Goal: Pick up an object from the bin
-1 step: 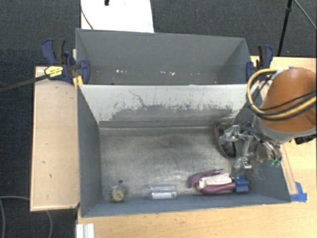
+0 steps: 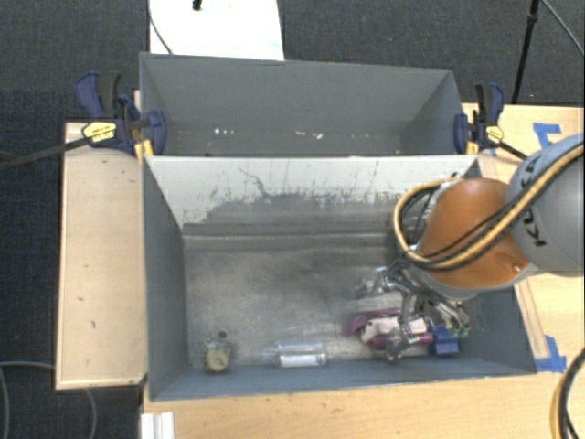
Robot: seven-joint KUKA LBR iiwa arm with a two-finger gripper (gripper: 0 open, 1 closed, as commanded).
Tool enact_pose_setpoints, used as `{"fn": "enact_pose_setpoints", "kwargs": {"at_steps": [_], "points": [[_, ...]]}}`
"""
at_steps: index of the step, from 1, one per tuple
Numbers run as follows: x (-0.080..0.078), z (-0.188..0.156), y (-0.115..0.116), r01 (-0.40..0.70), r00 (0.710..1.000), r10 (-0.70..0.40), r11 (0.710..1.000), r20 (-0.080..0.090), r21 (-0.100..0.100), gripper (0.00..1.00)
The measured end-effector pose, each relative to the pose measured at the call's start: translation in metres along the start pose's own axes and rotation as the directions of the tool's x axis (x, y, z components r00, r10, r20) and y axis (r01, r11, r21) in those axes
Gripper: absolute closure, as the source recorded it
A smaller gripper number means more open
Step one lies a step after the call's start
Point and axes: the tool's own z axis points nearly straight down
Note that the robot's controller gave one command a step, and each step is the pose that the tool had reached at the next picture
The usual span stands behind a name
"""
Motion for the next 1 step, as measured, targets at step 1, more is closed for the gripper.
{"fn": "enact_pose_setpoints", "kwargs": {"at_steps": [1], "points": [[0.0016,0.0045,0.0034,0.007,1.000,-0.007,1.000,-0.006,-0.005,1.00]]}}
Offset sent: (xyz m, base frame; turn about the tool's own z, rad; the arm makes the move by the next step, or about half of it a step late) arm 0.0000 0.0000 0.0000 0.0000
